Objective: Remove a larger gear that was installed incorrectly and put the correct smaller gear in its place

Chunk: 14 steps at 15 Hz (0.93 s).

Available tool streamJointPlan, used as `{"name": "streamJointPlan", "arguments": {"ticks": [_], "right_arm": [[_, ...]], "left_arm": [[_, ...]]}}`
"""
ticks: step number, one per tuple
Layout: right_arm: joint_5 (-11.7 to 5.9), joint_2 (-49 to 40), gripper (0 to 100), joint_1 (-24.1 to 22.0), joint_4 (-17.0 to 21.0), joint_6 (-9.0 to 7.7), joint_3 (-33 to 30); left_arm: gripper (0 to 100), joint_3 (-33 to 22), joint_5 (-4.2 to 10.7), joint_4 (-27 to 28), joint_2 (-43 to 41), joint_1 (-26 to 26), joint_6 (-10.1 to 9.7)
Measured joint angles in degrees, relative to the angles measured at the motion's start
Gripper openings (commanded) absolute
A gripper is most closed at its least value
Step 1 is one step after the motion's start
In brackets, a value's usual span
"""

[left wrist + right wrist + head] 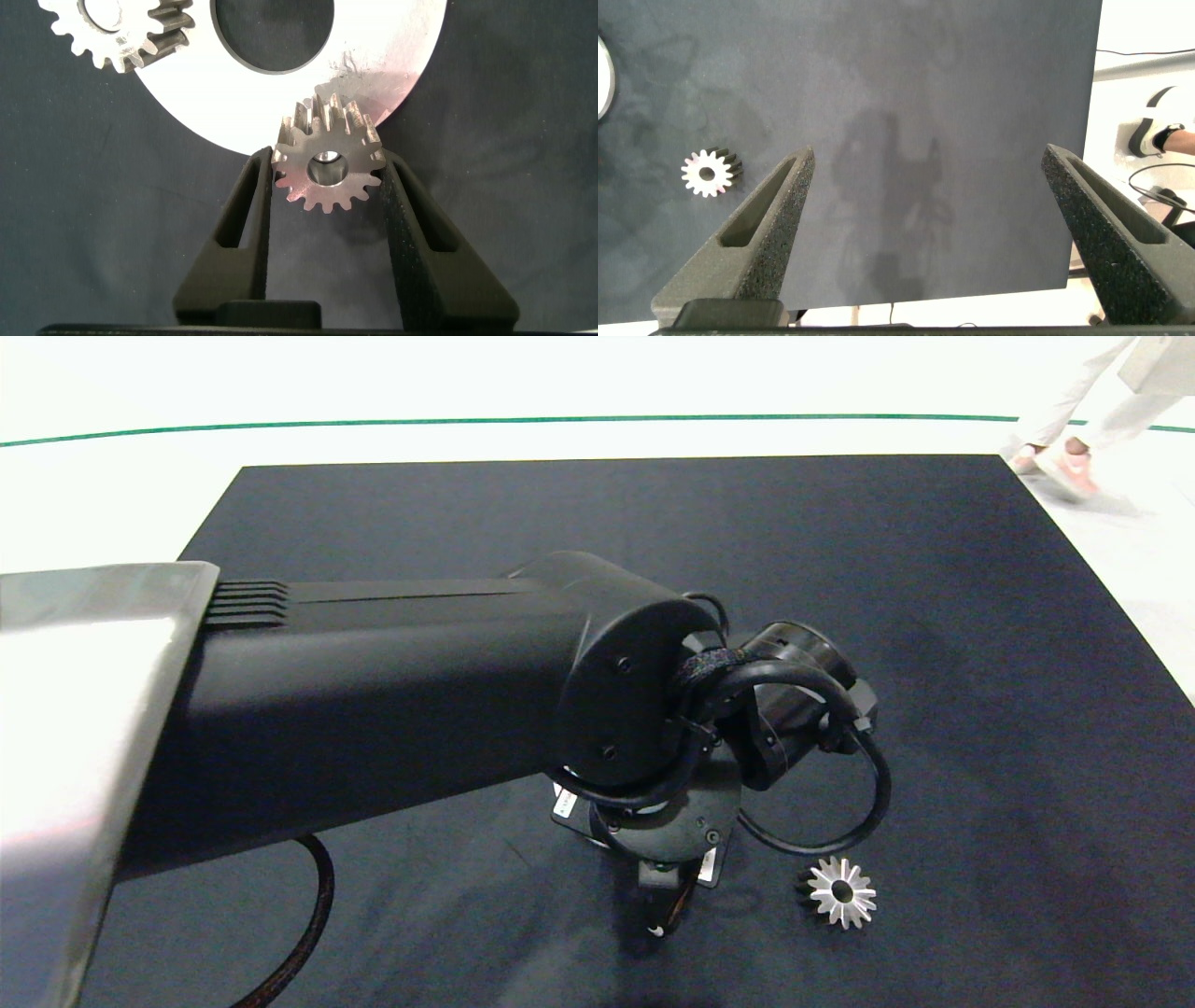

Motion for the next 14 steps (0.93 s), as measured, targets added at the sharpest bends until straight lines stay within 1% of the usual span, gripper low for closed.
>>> {"name": "streamJointPlan", "arguments": {"ticks": [6,8,10,11,13,14], "right_arm": [[0.30,0.05,100,0.00,0.00,0.00,-0.02],[0.30,0.05,100,0.00,0.00,0.02,-0.02],[0.33,0.05,100,-0.04,0.00,-0.04,-0.02],[0.33,0.07,100,-0.15,0.00,-0.13,0.00],[0.33,0.18,100,-0.22,0.00,-1.02,0.33],[0.33,0.35,100,-0.23,0.00,-1.16,0.60]], "left_arm": [[100,0.00,0.00,0.09,0.13,-0.11,-0.02],[100,0.11,0.00,0.20,-0.22,-0.02,-0.33],[100,0.20,-0.02,1.54,-1.55,0.22,-2.08],[100,0.30,-0.02,4.18,-2.93,0.46,-3.08],[100,0.43,0.02,11.24,-7.25,2.18,-6.28],[100,0.52,0.09,13.42,-9.90,3.39,-7.63]]}}
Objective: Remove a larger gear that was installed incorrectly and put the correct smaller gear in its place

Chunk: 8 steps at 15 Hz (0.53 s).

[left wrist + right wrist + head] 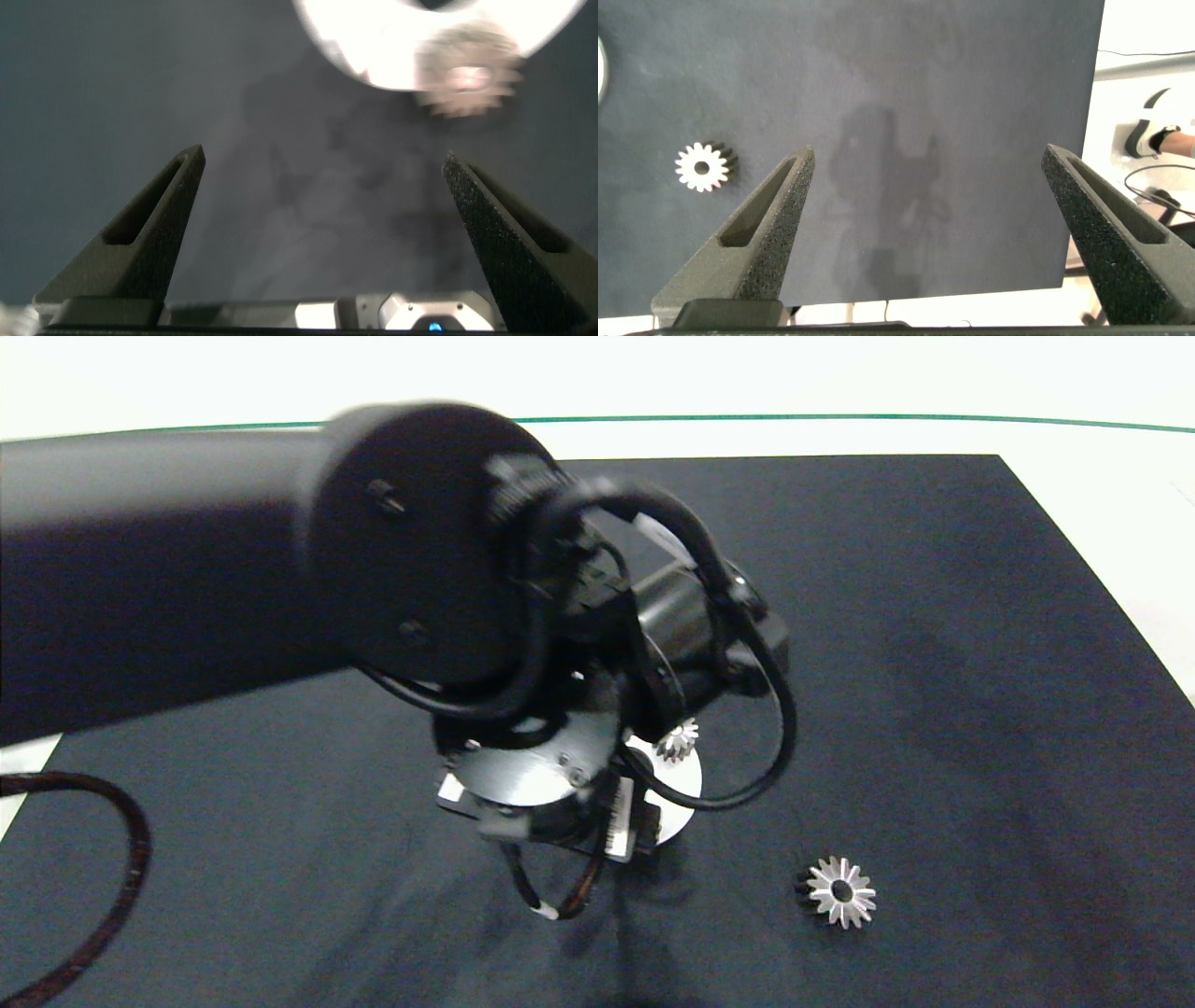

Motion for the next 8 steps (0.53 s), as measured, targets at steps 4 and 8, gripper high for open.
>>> {"name": "streamJointPlan", "arguments": {"ticks": [4,8], "right_arm": [[0.26,1.16,100,0.15,-0.02,0.02,0.85],[0.45,2.84,100,0.26,-1.26,0.00,2.29]], "left_arm": [[100,4.61,0.15,3.41,-14.09,4.19,-3.45],[100,16.13,0.22,3.36,-28.23,7.08,-6.64]]}}
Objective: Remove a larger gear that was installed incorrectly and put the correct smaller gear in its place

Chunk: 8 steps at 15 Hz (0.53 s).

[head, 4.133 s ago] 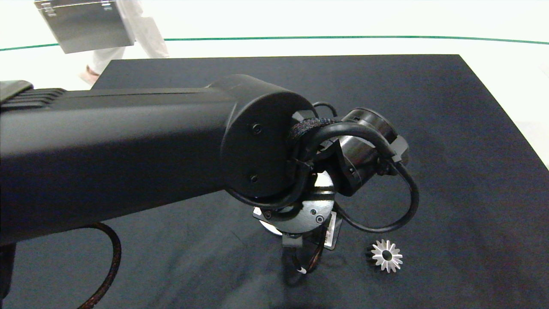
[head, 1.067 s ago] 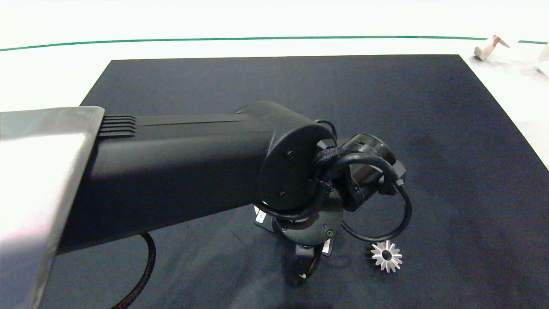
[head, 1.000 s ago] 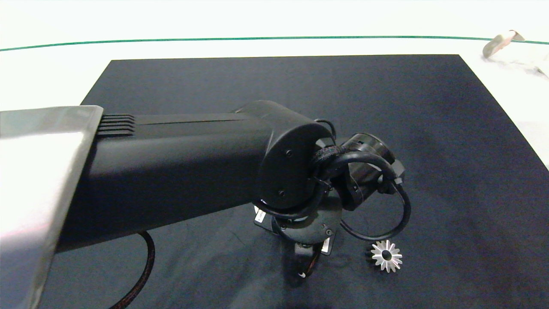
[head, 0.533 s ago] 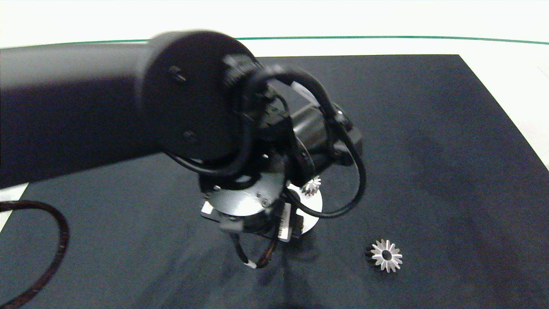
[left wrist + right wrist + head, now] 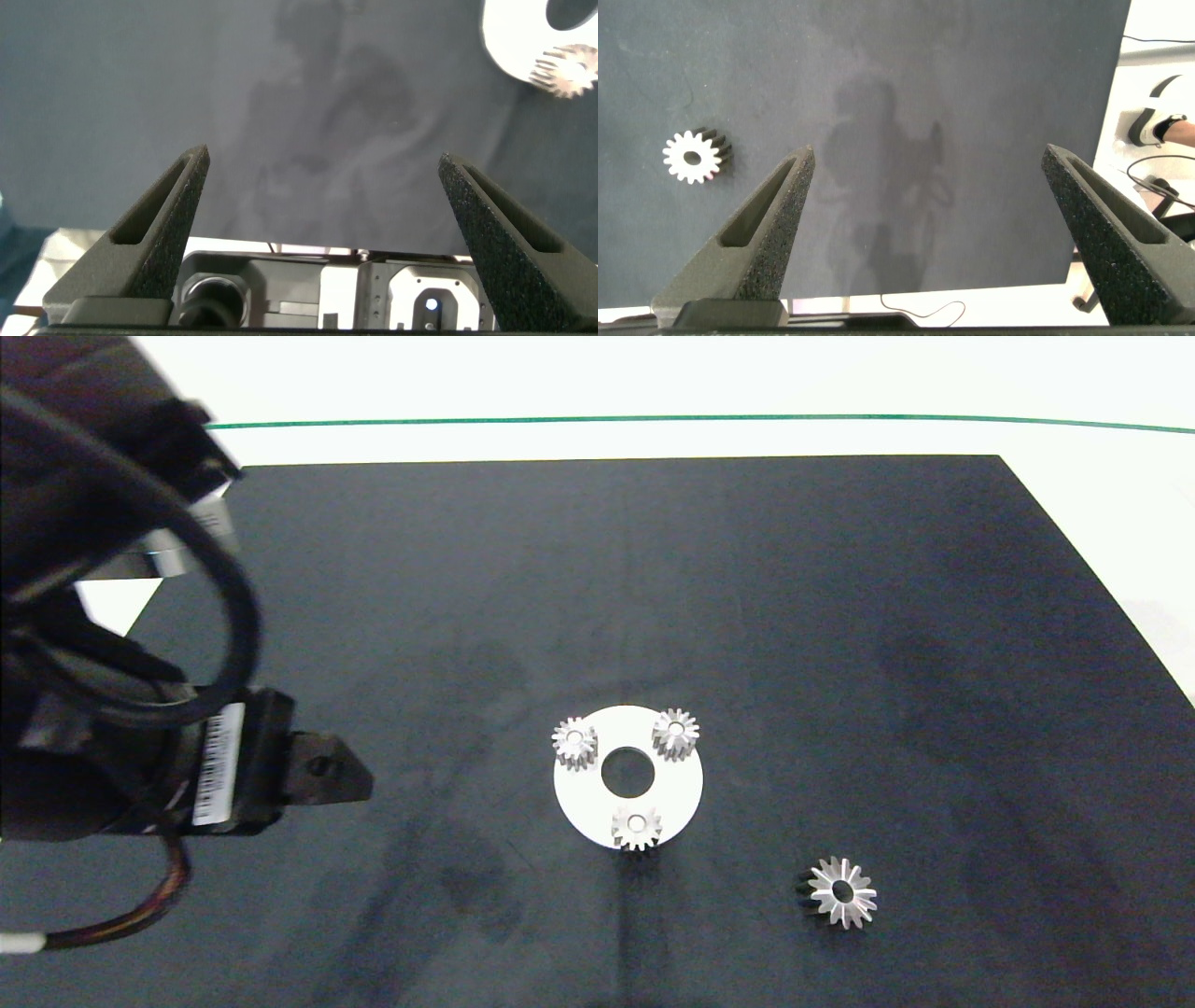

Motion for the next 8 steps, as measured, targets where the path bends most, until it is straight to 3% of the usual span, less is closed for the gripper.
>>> {"name": "streamJointPlan", "arguments": {"ticks": [5,8], "right_arm": [[-0.45,1.55,100,3.24,-6.75,-1.16,6.23],[-1.44,1.73,100,6.42,-8.25,-1.08,8.07]], "left_arm": [[100,3.91,-0.09,-6.01,-9.51,13.51,8.35],[100,4.25,-0.11,-6.42,-12.21,14.97,8.85]]}}
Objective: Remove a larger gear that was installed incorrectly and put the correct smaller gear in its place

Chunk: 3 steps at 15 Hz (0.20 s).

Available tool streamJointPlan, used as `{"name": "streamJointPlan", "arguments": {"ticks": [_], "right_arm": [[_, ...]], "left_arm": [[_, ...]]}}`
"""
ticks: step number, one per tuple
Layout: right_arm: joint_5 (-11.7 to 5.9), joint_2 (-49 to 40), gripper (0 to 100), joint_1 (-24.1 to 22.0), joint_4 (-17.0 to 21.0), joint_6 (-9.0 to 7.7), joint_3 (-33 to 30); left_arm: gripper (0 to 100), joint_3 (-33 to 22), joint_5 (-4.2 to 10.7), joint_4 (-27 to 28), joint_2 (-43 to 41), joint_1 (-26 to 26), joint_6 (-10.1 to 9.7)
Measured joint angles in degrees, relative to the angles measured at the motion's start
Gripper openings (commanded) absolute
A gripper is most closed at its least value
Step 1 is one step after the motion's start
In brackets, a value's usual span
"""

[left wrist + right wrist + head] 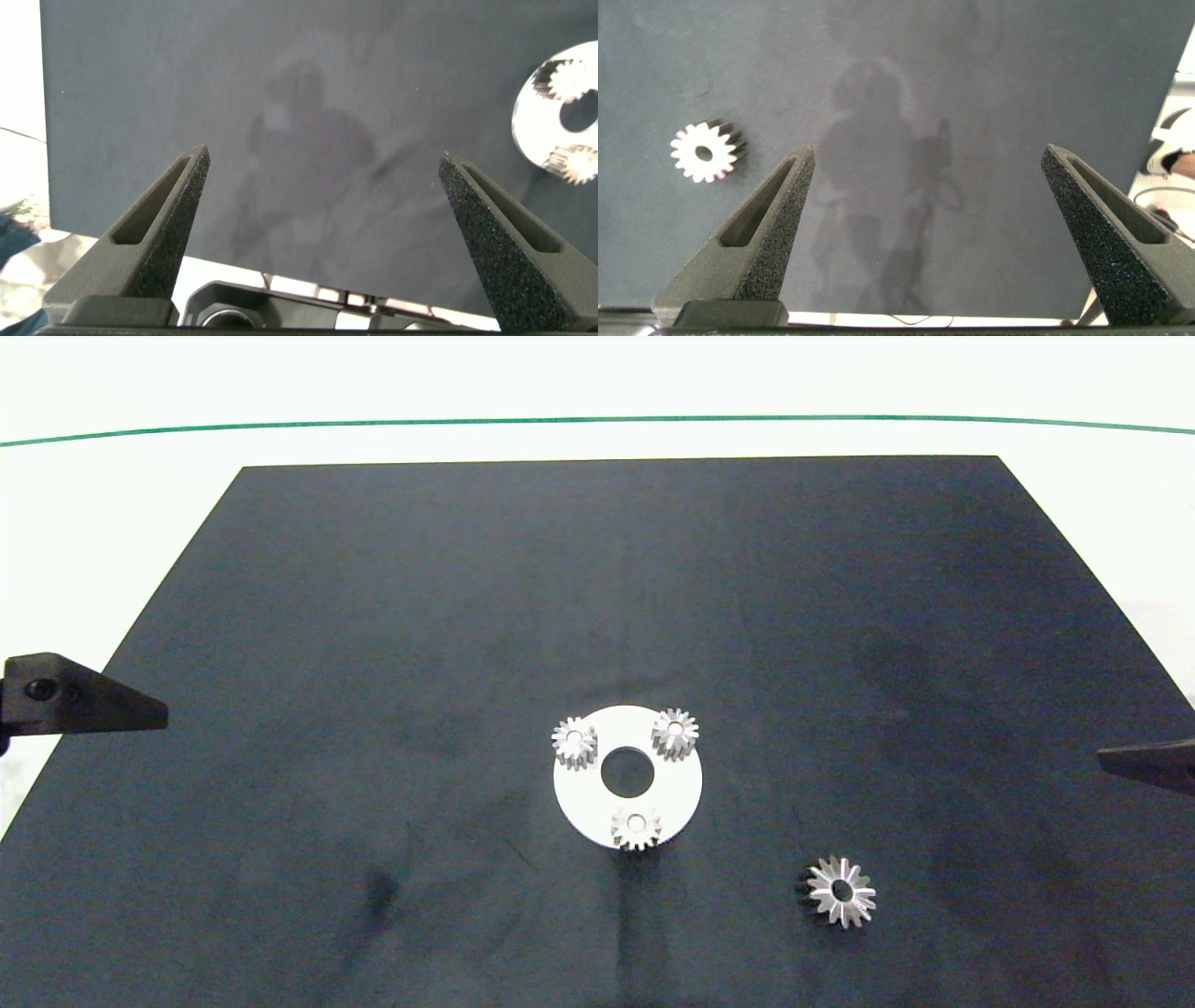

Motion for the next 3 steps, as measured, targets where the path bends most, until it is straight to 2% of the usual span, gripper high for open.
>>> {"name": "streamJointPlan", "arguments": {"ticks": [3], "right_arm": [[-1.32,-0.29,100,0.63,-0.16,0.00,0.69]], "left_arm": [[100,0.30,-0.02,-0.02,-1.15,0.11,0.06]]}}
